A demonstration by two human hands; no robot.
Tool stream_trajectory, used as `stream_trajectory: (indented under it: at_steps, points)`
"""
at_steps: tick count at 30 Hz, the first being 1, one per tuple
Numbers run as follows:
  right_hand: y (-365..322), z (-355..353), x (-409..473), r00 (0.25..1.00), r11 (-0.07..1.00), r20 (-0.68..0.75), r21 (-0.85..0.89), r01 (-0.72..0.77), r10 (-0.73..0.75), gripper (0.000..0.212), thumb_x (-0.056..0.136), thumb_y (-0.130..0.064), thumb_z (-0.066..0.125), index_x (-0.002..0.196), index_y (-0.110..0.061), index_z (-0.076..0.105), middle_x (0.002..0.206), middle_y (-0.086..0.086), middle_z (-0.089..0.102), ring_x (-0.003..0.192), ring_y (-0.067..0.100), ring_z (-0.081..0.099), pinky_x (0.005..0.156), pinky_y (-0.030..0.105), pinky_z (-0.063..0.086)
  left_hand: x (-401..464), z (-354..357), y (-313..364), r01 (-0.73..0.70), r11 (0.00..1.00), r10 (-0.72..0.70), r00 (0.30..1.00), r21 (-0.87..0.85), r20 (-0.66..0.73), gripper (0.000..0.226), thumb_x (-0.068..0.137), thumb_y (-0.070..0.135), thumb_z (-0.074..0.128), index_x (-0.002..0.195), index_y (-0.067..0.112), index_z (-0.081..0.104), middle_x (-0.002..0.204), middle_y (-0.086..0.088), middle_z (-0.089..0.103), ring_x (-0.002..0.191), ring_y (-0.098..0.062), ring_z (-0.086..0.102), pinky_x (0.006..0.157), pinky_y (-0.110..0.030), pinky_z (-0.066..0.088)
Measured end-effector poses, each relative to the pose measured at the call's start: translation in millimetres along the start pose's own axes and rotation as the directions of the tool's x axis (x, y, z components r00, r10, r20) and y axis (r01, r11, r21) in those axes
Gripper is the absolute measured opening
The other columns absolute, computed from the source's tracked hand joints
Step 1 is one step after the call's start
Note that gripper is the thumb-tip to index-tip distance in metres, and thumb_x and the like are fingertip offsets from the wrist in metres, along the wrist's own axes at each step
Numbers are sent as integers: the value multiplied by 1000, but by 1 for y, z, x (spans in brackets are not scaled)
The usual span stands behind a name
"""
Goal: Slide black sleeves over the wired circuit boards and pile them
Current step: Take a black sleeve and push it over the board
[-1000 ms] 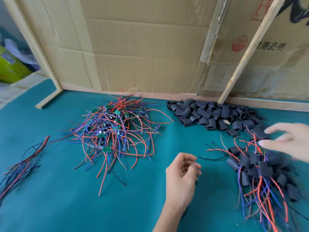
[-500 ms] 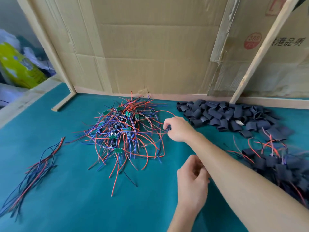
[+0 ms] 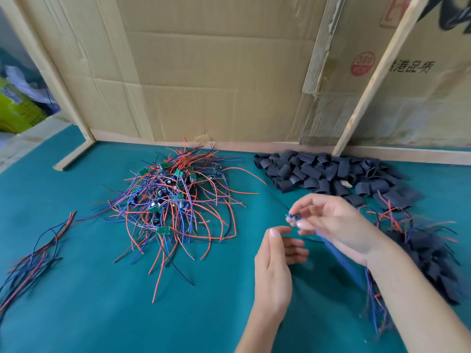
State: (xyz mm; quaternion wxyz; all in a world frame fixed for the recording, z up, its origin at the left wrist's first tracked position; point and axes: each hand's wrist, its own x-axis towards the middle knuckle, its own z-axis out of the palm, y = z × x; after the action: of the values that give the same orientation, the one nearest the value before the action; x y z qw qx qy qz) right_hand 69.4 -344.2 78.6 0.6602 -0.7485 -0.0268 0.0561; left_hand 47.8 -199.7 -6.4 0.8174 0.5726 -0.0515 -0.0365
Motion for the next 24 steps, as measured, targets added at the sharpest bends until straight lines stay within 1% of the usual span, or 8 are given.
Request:
stream_trajectory:
  at_steps: [3, 5, 8, 11, 13, 15, 19, 24]
  points:
    - [11, 12, -14, 1000, 965, 5, -262, 23, -22, 42, 83, 16, 67, 94, -22, 81, 102, 2, 79, 104, 17, 71, 96, 33, 53, 2, 2, 2, 39, 998, -39, 999, -40, -14, 41, 108, 43, 39, 106, 10, 64, 88, -11, 74, 78, -25, 71, 69, -31, 58]
    - [12, 10, -17, 998, 967, 53, -256, 0, 14, 48, 84, 17, 63, 98, -25, 81, 109, -2, 79, 113, 13, 69, 98, 27, 52, 3, 2, 2, 49, 997, -50, 999, -58, -16, 27, 109, 30, 44, 106, 8, 60, 85, -9, 73, 77, -24, 70, 68, -29, 57]
    - [5, -4, -5, 996, 976, 71, -214, -35, 52, 31, 86, 3, 70, 97, -23, 82, 110, 1, 79, 109, 14, 71, 93, 23, 55, 2, 0, 0, 39, 999, -39, 999, 10, 7, 11, 107, 16, 50, 105, 12, 60, 91, -6, 74, 82, -25, 74, 73, -29, 58]
    - [3, -8, 27, 995, 947, -95, -314, -67, 39, 20, 85, -8, 71, 92, -25, 80, 99, 0, 79, 97, 21, 74, 83, 33, 61, 2, 0, 0, 14, 998, -14, 1000, 55, 9, 7, 103, 18, 54, 100, 13, 59, 89, -1, 73, 79, -25, 74, 68, -28, 56]
    - [7, -8, 57, 967, 837, -256, -532, -129, -14, 22, 88, -12, 70, 100, -30, 74, 103, -6, 77, 96, 22, 72, 85, 39, 58, 2, 1, 1, 2, 996, -3, 1000, 89, 13, 6, 102, 19, 54, 101, 17, 59, 91, 4, 73, 77, -27, 75, 65, -29, 55]
    - [12, -6, 83, 942, 663, -332, -715, -222, -43, 26, 92, -25, 69, 118, -31, 66, 118, -4, 71, 110, 25, 65, 91, 38, 51, 2, 3, 1, 6, 996, -8, 1000, 90, 17, 17, 105, 12, 50, 112, 24, 60, 99, 5, 71, 77, -26, 75, 63, -30, 55]
    - [26, 2, 117, 882, 425, -464, -816, -391, -80, 41, 95, -47, 65, 126, -21, 56, 131, 8, 63, 118, 38, 62, 83, 42, 49, 2, 3, 2, 19, 992, -24, 999, 123, 41, 45, 105, 4, 46, 128, 42, 55, 106, 13, 70, 74, -23, 75, 63, -28, 56]
    - [40, 7, 127, 828, 414, -541, -795, -444, -149, 35, 97, -39, 67, 123, -18, 56, 127, 12, 66, 115, 41, 64, 83, 43, 52, 4, 5, 1, 21, 994, -24, 999, 110, 33, 31, 104, 23, 50, 125, 43, 60, 102, 8, 70, 76, -25, 75, 72, -36, 59]
